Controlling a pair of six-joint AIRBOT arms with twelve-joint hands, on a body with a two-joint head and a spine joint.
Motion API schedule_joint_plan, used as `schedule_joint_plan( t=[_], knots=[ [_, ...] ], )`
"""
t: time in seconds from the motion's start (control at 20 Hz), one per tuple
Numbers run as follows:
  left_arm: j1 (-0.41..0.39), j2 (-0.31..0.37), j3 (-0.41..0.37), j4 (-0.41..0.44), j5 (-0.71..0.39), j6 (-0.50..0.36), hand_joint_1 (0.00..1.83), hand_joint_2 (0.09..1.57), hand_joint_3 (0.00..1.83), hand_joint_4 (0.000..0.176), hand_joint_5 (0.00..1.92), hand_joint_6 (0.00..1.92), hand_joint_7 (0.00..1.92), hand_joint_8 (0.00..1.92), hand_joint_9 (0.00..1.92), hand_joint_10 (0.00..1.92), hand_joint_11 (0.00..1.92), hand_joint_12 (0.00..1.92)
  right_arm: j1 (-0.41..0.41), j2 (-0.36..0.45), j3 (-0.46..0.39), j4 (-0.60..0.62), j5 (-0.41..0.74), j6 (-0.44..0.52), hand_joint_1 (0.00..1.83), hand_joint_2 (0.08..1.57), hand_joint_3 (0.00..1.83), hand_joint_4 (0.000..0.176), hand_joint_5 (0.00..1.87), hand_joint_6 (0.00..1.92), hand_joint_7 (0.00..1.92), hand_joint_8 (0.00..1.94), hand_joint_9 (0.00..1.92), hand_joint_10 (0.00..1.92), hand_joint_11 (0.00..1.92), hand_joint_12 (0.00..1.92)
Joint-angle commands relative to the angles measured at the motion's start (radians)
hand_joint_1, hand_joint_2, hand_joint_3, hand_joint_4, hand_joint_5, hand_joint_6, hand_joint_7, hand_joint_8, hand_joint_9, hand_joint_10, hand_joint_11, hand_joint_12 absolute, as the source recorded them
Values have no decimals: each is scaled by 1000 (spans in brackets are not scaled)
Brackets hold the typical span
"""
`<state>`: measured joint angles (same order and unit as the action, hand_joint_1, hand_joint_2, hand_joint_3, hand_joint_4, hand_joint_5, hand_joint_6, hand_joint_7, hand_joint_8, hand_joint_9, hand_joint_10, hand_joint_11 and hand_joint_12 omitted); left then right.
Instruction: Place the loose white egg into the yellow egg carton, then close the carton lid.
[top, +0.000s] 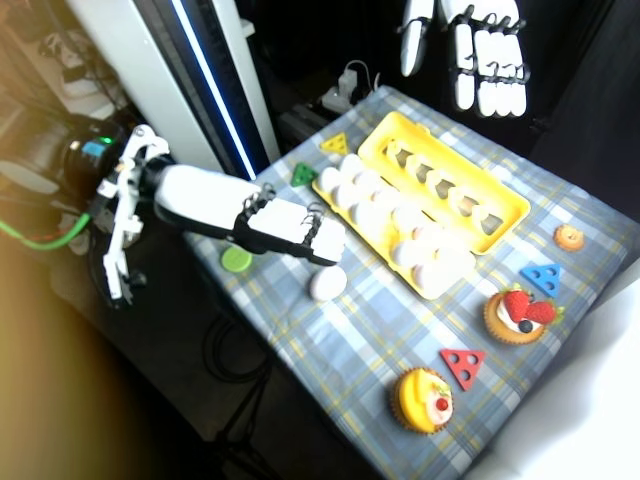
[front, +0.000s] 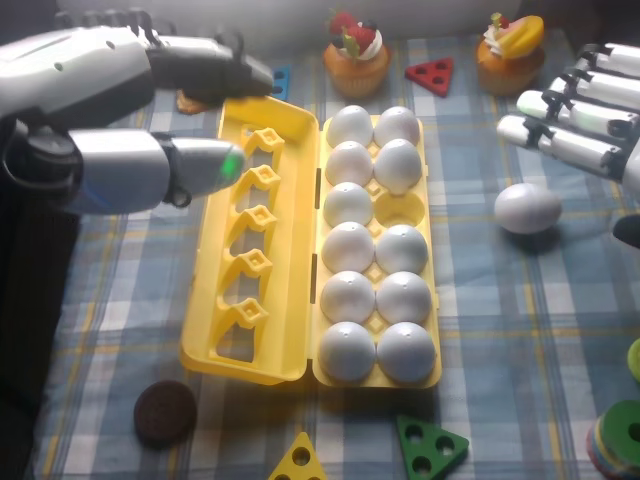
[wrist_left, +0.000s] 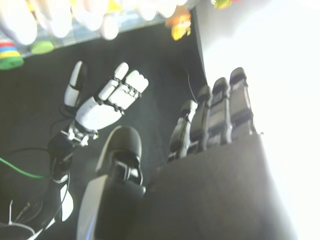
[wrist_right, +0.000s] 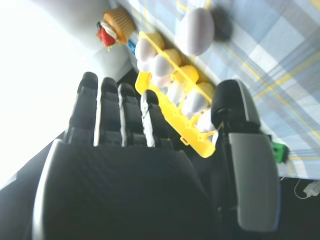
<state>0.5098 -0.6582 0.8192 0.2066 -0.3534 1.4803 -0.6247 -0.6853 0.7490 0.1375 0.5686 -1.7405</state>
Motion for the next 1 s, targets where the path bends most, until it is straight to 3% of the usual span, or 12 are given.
schedule_joint_plan(
  t=[0.0,0.15,0.3,0.4,0.45,0.55,0.65,0.75,0.8,0.95],
  knots=[
    [-10,2,-2,-14,-120,-2,279,1432,2,0,365,22,437,3,467,94,15,1455,15,4,-3,-4,134,-9,765,1205,20,0,0,0,150,26,50,445,0,1394],
    [-14,0,-3,-14,-121,-2,266,1430,0,0,360,10,442,2,474,76,0,1472,15,4,-4,-6,142,-9,728,1232,5,0,2,0,209,19,118,477,0,1562],
    [-14,0,-5,-14,-122,-2,368,1408,0,0,417,23,497,15,536,92,36,1500,15,2,-3,-5,148,-9,716,1259,5,0,8,2,190,2,40,463,0,1401],
    [-19,-1,-4,-14,-122,-3,236,1438,7,0,387,6,458,2,508,75,0,1485,15,-9,7,9,144,-9,590,1313,15,0,11,3,154,5,14,453,0,1354],
    [-19,-1,-4,-14,-122,-3,226,1442,8,0,382,4,455,0,506,73,0,1482,15,-21,17,19,138,-9,622,1316,8,0,26,8,155,4,4,455,0,1301],
    [-20,-1,-2,-15,-122,-3,377,1411,0,0,398,8,467,4,524,76,23,1489,17,-54,48,42,113,-9,676,1285,0,0,77,18,217,12,18,561,0,1444],
    [-23,-3,0,-17,-121,-3,407,1399,0,0,392,4,457,0,519,70,13,1483,30,-84,74,56,86,-8,657,1273,0,0,76,14,169,11,0,448,0,1419],
    [-22,-4,2,-22,-118,-3,408,1389,0,0,394,4,460,2,518,64,15,1489,46,-129,111,72,44,-8,742,1246,0,0,115,26,186,13,0,455,0,1377],
    [-22,-4,3,-24,-117,-3,386,1395,0,0,379,1,436,0,491,49,2,1475,49,-155,133,74,21,-8,798,1225,0,0,159,40,252,27,14,593,0,1442],
    [-21,-4,3,-25,-117,-3,368,1405,3,0,381,3,438,3,483,37,0,1426,52,-205,180,104,-26,-8,848,1230,0,0,191,37,226,4,6,497,0,1185]
  ],
)
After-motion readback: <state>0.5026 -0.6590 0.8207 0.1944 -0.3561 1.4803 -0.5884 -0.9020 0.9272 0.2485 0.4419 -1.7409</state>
